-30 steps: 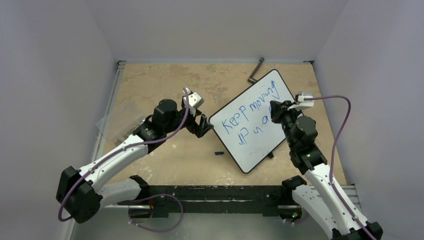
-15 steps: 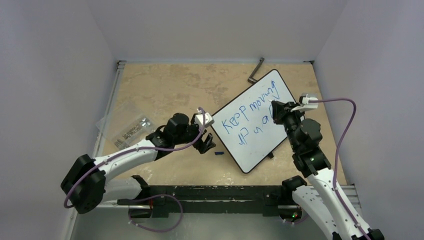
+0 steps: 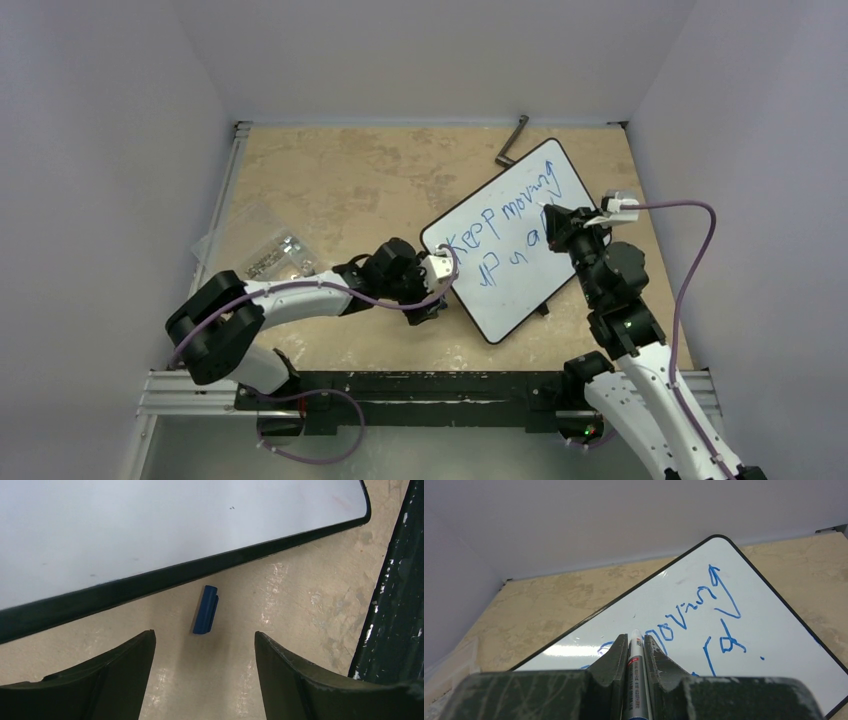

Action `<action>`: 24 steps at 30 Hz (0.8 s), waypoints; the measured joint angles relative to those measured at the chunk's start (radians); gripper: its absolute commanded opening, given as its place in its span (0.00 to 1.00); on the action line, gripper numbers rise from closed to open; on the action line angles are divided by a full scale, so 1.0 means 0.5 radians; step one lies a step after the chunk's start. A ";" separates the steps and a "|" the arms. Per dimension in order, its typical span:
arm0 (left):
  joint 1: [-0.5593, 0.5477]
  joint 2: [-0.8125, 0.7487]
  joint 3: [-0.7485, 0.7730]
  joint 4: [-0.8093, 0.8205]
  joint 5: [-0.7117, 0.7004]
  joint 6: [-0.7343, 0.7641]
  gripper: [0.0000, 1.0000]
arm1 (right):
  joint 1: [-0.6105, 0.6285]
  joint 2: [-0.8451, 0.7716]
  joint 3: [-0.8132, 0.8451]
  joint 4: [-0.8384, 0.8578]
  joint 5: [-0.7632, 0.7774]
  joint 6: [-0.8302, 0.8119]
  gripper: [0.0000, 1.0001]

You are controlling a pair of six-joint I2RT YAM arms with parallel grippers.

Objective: Write a sentence on the whiteboard
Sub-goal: Pick up the pen cap from the center of the board.

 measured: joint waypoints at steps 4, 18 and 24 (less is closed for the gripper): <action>-0.033 0.079 0.003 0.003 0.000 0.037 0.70 | 0.000 -0.009 0.000 0.000 0.001 -0.001 0.00; -0.084 0.343 0.069 0.097 -0.045 0.073 0.53 | 0.000 -0.009 0.000 -0.001 0.000 -0.001 0.00; -0.083 0.402 0.129 0.088 -0.094 0.093 0.25 | 0.000 -0.011 0.000 -0.001 0.000 -0.001 0.00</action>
